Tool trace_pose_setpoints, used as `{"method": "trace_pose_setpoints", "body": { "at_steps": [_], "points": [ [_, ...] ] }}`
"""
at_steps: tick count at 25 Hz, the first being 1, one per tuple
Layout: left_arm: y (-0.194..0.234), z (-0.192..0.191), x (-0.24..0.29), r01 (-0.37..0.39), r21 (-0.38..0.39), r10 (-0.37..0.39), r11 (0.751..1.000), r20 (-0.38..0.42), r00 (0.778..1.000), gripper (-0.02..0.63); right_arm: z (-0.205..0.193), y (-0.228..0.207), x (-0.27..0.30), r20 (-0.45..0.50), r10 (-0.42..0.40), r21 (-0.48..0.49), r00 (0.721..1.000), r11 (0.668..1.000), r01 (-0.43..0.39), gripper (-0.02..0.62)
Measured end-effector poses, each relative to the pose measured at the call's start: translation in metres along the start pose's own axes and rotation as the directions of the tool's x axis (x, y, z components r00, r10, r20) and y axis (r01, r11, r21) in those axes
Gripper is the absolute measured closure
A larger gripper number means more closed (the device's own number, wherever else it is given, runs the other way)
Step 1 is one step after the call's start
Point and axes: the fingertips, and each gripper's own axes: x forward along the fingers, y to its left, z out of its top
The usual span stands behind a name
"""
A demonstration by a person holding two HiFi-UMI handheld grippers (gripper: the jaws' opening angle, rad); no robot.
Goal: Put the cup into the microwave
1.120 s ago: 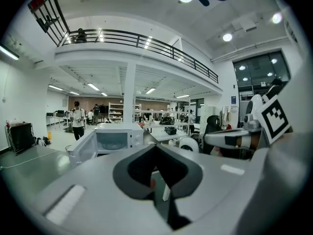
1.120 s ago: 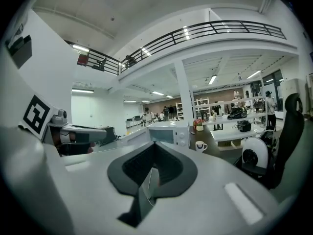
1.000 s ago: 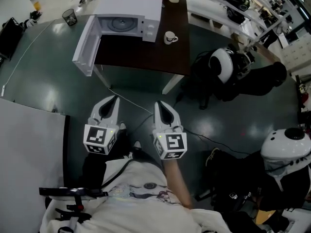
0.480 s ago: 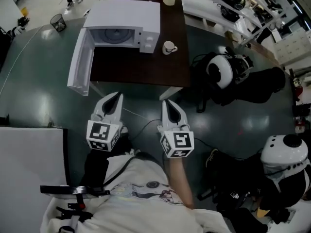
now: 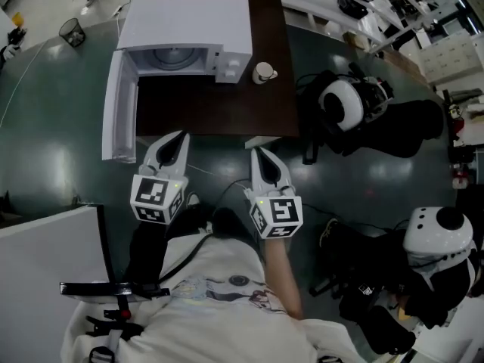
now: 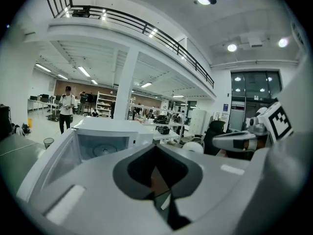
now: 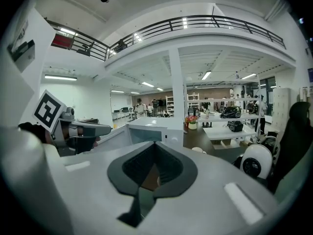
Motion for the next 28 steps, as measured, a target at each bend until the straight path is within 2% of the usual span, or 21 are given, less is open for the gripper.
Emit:
{"method": "trace_pose_setpoints", "body": {
  "at_steps": [7,11,17,20,24,28],
  "points": [
    [0.006,-0.012,0.047,0.001,0.012,0.0,1.0,-0.039,0.999,0.607,-0.009,-0.025,0.04,-0.033,0.012,0.022,0.999,1.0,-0.011,0.594],
    [0.022,-0.021,0.083,-0.059,0.034,0.061,0.998,-0.061,0.996,0.607,-0.018,-0.05,0.083,-0.039,0.062,0.033,0.997,0.998,-0.06,0.594],
    [0.041,0.004,0.123,-0.136,0.029,0.138,0.99,-0.069,0.988,0.607,0.007,-0.087,0.135,-0.036,0.128,0.024,0.991,0.992,-0.127,0.594],
    [0.04,0.008,0.146,-0.142,0.034,0.144,0.989,-0.085,0.986,0.607,0.01,-0.103,0.149,-0.042,0.142,0.038,0.989,0.989,-0.141,0.594],
    [0.036,-0.012,0.163,-0.131,0.013,0.132,0.991,-0.156,0.979,0.607,-0.006,-0.11,0.163,-0.085,0.159,0.057,0.984,0.986,-0.154,0.592],
    [0.038,-0.048,0.18,-0.135,-0.033,0.123,0.99,-0.25,0.96,0.607,-0.043,-0.132,0.186,-0.147,0.128,0.085,0.981,0.99,-0.117,0.592]
  ]
}}
